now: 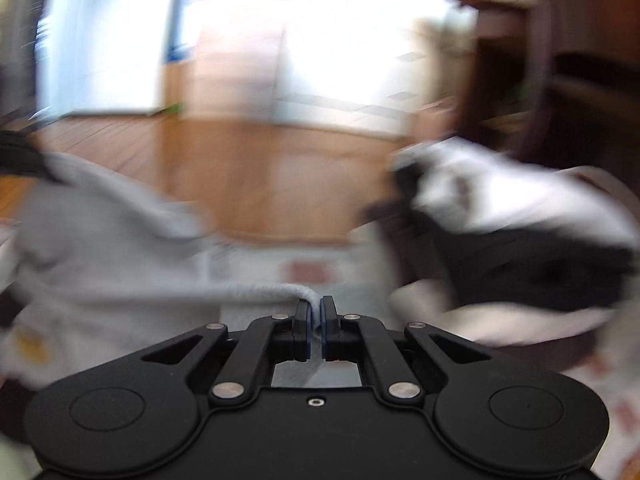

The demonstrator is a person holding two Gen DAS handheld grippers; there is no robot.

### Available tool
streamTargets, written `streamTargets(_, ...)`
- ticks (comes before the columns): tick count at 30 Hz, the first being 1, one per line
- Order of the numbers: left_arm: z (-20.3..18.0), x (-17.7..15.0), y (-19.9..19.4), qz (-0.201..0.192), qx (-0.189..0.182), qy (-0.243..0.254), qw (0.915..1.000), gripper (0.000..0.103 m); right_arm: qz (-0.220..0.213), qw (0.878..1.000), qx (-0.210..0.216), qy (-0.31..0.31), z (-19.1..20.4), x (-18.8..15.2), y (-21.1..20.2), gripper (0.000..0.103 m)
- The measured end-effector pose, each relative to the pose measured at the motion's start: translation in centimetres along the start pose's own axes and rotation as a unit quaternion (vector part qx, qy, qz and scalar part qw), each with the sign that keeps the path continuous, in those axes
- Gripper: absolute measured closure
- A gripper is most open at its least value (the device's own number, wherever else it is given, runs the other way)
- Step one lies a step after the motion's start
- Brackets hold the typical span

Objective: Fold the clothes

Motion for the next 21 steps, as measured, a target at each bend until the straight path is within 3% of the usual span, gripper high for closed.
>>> streamTargets(2,2.7,-0.2,-0.8,0.024,-0.017,-0.05,0.9983,0.101,-0.01,0.998,-0.039,0.049,-3.8,1.2,-1.3,0.099)
streamTargets(6,5.9,-2.1,-0.4,0.09,-0.059,-0.151,0.9827,0.101,0.028,0.994,-0.004,0.108,-6.0,-0.9,-1.5,0.098)
streamTargets(11,4.0,-1.7,-0.5,0.076,-0.018,-0.068,0.9946,0.099,0.078,0.992,0.021,0.099,-4.4,-5.3,-1.3,0.098)
streamTargets(13,3.5,-1.6,0.1,0.073,0.022,-0.021,0.9969,0.095,0.087,0.992,0.03,0.091,-3.8,-6.4,-1.8,0.098)
streamTargets(16,4.3,-2.0,0.5,0.082,0.11,0.028,0.9902,0.063,0.117,0.991,-0.001,0.069,-4.2,-7.5,-2.5,0.098)
streamTargets(18,5.5,-2.3,0.2,0.093,0.155,0.039,0.9827,0.064,0.156,0.985,0.005,0.07,-4.1,-9.1,-2.9,0.099)
streamTargets(21,7.6,-2.8,0.1,0.121,0.156,0.004,0.9804,0.063,0.221,0.972,0.027,0.08,-3.9,-11.9,-3.4,0.098)
Point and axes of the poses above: each gripper's, at about its wrist camera, not at the fingertips, and y roughly the way its jaws point, z to its left, x to its top, the point moved 8 cm from there along y, roughly the way its jaws point, and after that the axes turned 7 degrees about -y, right-handed, at the moved point
